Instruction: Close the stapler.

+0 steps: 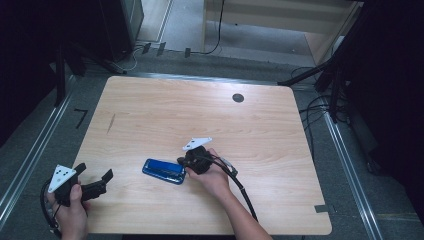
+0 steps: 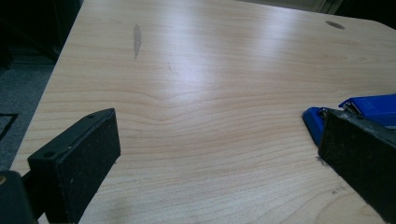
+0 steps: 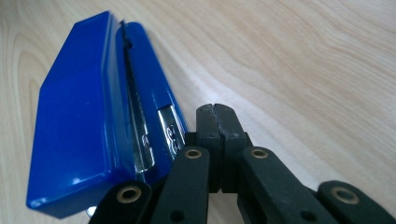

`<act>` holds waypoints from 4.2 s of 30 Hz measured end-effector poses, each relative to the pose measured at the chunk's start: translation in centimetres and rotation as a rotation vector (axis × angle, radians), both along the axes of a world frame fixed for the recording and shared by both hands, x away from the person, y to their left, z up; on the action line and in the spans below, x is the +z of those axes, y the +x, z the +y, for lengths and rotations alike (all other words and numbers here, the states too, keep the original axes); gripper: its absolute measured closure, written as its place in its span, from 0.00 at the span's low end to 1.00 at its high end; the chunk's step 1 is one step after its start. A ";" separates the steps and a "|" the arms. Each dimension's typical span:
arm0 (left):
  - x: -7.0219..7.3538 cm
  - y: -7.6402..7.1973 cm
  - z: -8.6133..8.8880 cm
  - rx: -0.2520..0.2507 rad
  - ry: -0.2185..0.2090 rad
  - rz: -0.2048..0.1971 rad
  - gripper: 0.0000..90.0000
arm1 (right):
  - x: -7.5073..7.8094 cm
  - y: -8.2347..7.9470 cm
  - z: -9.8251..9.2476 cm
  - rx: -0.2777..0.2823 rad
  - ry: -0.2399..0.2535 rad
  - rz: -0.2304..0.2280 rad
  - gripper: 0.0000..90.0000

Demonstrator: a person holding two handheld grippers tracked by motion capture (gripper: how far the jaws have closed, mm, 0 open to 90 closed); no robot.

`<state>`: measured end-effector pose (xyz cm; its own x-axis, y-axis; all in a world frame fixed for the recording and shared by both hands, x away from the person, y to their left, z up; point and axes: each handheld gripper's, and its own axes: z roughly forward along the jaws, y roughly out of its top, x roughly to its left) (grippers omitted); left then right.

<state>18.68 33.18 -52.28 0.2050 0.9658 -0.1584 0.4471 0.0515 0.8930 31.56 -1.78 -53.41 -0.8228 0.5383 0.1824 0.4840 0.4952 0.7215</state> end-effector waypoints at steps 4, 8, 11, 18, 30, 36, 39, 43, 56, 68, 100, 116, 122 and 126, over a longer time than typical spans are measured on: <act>0.0 0.0 0.0 0.001 -0.007 -0.003 0.00 | 0.3 -0.7 0.0 -0.006 -0.016 -0.034 1.00; 0.0 0.0 0.0 0.000 -0.003 -0.001 0.00 | 1.2 -1.0 -0.8 -0.041 0.031 -0.086 0.84; 0.0 0.0 0.0 -0.001 -0.001 0.000 0.00 | 2.3 -1.0 -1.5 -0.083 0.087 -0.105 0.78; 0.0 0.0 0.0 -0.002 0.003 0.003 0.00 | 4.6 -1.6 -2.4 -0.078 0.210 -0.121 0.65; 0.0 0.0 -0.1 0.002 0.003 -0.001 0.00 | 4.3 -3.7 0.0 0.069 0.183 -0.128 0.53; 0.0 0.0 -0.1 0.000 0.003 0.000 0.00 | 2.7 -3.6 1.4 0.085 0.120 -0.114 0.52; 0.0 0.0 -0.1 -0.002 0.002 0.000 0.00 | 2.3 -3.4 1.8 0.088 0.111 -0.105 0.52; 0.0 0.0 -0.1 -0.003 0.004 0.001 0.00 | 1.6 -3.3 2.5 0.104 0.084 -0.096 0.57; 0.0 0.0 -0.1 -0.006 0.006 0.001 0.00 | 0.6 -3.7 3.5 0.137 0.011 -0.133 0.72; 0.0 0.0 -0.1 -0.008 0.009 0.001 0.00 | 0.7 -4.7 3.1 0.105 -0.022 -0.172 0.74; 0.0 0.0 -0.3 -0.007 0.024 -0.005 0.00 | 0.5 -4.9 -6.2 0.064 -0.041 -0.191 0.74; 0.1 -0.1 -1.9 -0.019 0.153 0.003 0.00 | 0.3 -5.3 -8.5 0.081 -0.036 -0.206 0.74; 0.4 0.2 -3.6 -0.084 0.165 0.029 0.00 | 0.1 -5.5 -9.4 0.061 -0.009 -0.172 0.74; 0.6 0.2 -5.1 -0.128 0.169 0.027 0.00 | 0.7 -5.4 -9.8 0.033 0.069 -0.138 0.51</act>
